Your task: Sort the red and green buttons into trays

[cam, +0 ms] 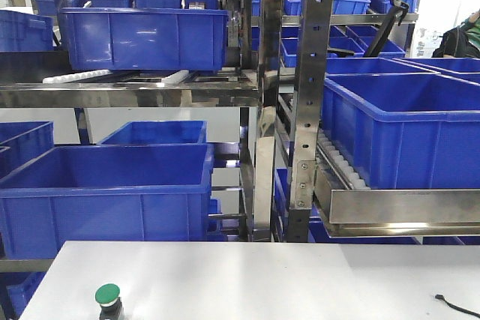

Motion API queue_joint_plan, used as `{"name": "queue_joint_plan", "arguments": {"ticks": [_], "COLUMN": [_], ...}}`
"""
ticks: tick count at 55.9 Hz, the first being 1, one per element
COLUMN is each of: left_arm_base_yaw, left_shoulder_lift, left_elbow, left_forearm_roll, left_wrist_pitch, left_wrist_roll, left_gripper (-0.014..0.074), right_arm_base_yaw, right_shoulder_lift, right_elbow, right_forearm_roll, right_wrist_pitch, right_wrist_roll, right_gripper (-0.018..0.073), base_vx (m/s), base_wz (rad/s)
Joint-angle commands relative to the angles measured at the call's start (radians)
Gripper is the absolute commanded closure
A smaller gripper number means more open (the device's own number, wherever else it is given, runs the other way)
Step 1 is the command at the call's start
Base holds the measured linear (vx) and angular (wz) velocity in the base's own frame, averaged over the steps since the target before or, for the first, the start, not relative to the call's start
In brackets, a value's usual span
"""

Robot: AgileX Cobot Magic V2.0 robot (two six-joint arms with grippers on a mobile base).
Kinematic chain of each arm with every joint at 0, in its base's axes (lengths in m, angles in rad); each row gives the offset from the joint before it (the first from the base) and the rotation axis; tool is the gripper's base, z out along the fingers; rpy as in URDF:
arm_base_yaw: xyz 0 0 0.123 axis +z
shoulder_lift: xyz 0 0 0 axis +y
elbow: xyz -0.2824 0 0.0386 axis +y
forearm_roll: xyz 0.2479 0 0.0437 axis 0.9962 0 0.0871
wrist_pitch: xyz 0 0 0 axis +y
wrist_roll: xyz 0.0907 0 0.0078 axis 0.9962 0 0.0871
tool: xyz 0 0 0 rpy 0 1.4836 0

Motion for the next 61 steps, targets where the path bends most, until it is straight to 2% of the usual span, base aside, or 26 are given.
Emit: {"name": "queue_joint_plan", "arguments": {"ticks": [1,6,12,15,20,28,34,41,45,52,61], "left_arm_base_yaw": [-0.005,-0.005,-0.005,-0.005,-0.005,-0.005,-0.005,-0.005,-0.005,-0.005,-0.005], "left_shoulder_lift": [0.038,0.077,0.112,0.124,0.139,0.157,0.159,0.159,0.159,0.159,0.159], "left_elbow": [-0.037,-0.037,-0.037,-0.037,-0.037,-0.037,-0.037,-0.037,-0.037,-0.036,-0.036], "left_forearm_roll": [-0.008,-0.008,-0.010,-0.016,-0.015,-0.015,-0.015,-0.015,-0.015,-0.015,-0.015], "left_wrist_pitch": [-0.015,-0.006,-0.001,0.006,0.012,0.011,0.011,0.016,0.028,0.043,0.039], "left_wrist_roll": [-0.002,-0.002,-0.002,-0.005,-0.031,-0.048,-0.047,-0.047,-0.047,-0.047,-0.047], "left_gripper": [0.0548,0.0480,0.0353,0.0267,0.0125,-0.0003,-0.0017,0.0001,0.0017,0.0047,0.0078], "right_arm_base_yaw": [-0.002,-0.002,-0.002,-0.002,-0.002,-0.002,-0.002,-0.002,-0.002,-0.002,-0.002], "right_shoulder_lift": [0.016,0.023,0.025,0.025,0.025,0.025,0.025,0.056,0.078,0.136,0.322], "right_elbow": [-0.040,-0.040,-0.040,-0.040,-0.040,-0.040,-0.039,0.009,0.081,0.316,0.548], "right_forearm_roll": [-0.009,-0.009,-0.009,-0.007,-0.008,-0.004,0.014,0.005,-0.006,-0.055,-0.154], "right_wrist_pitch": [-0.056,-0.049,-0.031,-0.021,-0.021,-0.038,-0.055,-0.116,-0.220,-0.481,-0.775], "right_wrist_roll": [-0.001,-0.001,-0.001,0.000,-0.001,0.010,0.088,0.083,0.085,0.106,0.229], "right_gripper": [0.0511,0.0438,0.0288,0.0164,0.0014,-0.0122,-0.0134,-0.0111,-0.0088,-0.0032,0.0015], "base_vx": [0.00,0.00,0.00,0.00,0.00,0.00,0.00,0.00,0.00,0.00,0.00], "base_wz": [0.00,0.00,0.00,0.00,0.00,0.00,0.00,0.00,0.00,0.00,0.00]}}
